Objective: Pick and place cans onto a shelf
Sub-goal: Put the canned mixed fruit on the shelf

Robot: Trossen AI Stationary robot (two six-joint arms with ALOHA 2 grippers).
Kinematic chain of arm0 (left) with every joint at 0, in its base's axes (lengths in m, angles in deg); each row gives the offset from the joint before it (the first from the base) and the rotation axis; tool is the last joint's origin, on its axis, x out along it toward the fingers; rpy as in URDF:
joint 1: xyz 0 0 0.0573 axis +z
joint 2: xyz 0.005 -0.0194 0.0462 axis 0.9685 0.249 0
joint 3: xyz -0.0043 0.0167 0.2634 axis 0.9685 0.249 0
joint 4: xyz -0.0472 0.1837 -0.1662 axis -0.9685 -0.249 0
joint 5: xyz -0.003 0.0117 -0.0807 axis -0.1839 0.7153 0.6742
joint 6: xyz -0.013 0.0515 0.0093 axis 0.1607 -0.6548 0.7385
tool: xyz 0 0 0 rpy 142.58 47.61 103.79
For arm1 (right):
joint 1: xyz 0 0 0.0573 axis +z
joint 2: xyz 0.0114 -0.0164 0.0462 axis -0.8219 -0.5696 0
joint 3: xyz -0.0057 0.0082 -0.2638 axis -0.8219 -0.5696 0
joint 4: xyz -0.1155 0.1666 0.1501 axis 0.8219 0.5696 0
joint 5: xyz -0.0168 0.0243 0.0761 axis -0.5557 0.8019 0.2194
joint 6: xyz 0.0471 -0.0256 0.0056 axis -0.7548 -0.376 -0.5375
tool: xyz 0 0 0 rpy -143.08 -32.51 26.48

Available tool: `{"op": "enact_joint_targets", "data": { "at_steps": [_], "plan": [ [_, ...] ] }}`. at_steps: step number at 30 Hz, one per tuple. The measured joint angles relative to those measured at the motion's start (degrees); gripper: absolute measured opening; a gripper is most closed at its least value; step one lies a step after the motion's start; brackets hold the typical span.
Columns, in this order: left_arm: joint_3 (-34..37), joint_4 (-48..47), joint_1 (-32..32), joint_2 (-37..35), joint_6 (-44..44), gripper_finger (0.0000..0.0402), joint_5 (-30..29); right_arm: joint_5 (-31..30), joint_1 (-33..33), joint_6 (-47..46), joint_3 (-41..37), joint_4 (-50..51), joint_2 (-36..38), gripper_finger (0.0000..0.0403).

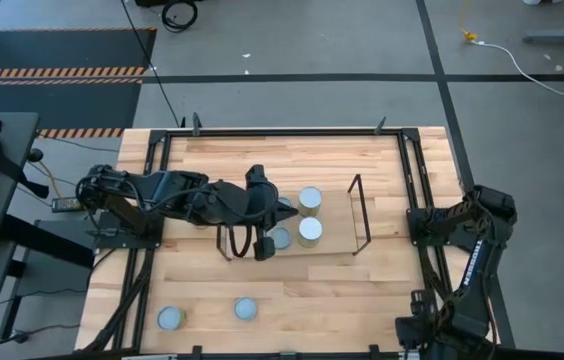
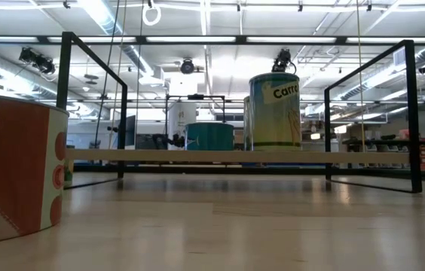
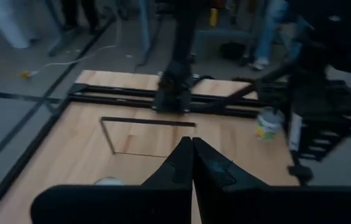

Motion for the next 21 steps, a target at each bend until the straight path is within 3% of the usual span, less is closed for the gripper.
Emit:
{"op": "enact_joint_targets", "data": {
  "at_steps": [9,16,21],
  "plan": [
    [0.0,-0.02,0.0,0.0,0.02,0.0007,-2.3,0.96,0.26,4.74,-6.24,0.42,-0.21,0.0375],
    [0.0,-0.04,-0.11,0.0,0.02,0.0007,-2.3,3.03,0.34,8.78,-6.54,-3.07,-0.21,0.0382],
    [0.0,-0.04,-0.11,0.0,0.04,0.0007,-2.3,1.13,0.48,9.01,-6.54,-2.31,-0.21,0.0382]
  ]
}}
